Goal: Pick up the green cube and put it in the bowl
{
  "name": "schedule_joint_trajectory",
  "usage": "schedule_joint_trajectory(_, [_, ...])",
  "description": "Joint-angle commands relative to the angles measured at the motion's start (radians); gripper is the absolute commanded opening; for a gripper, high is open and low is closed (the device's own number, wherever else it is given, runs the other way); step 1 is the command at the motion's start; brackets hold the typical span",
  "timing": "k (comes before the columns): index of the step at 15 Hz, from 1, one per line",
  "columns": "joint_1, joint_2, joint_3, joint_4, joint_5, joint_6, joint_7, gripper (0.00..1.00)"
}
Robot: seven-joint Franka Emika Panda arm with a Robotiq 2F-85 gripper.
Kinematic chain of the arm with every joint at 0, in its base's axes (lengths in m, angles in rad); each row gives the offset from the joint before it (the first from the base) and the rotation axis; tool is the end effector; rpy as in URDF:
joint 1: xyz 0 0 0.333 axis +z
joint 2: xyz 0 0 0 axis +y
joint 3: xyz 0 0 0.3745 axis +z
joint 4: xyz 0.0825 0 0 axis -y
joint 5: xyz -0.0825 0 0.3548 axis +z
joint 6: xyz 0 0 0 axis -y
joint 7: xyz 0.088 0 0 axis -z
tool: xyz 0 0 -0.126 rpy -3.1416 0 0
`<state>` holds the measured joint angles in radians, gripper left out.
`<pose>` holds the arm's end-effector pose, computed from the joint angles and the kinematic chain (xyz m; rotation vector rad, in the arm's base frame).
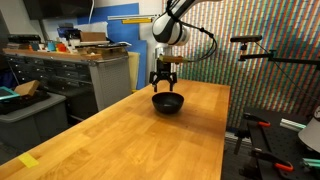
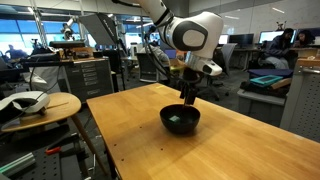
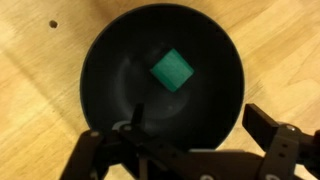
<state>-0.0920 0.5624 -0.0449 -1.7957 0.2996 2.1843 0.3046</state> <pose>0.6413 -0.0696 0.2750 -2.7942 0.9120 0.2759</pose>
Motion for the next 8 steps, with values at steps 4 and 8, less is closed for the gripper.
schedule_joint_trajectory(4, [0.066,-0.168,-0.002,-0.158,-0.052,0.002,-0.003,1.00])
schedule_joint_trajectory(8, [0.067,-0.133,0.001,-0.125,-0.040,-0.002,-0.001,1.00])
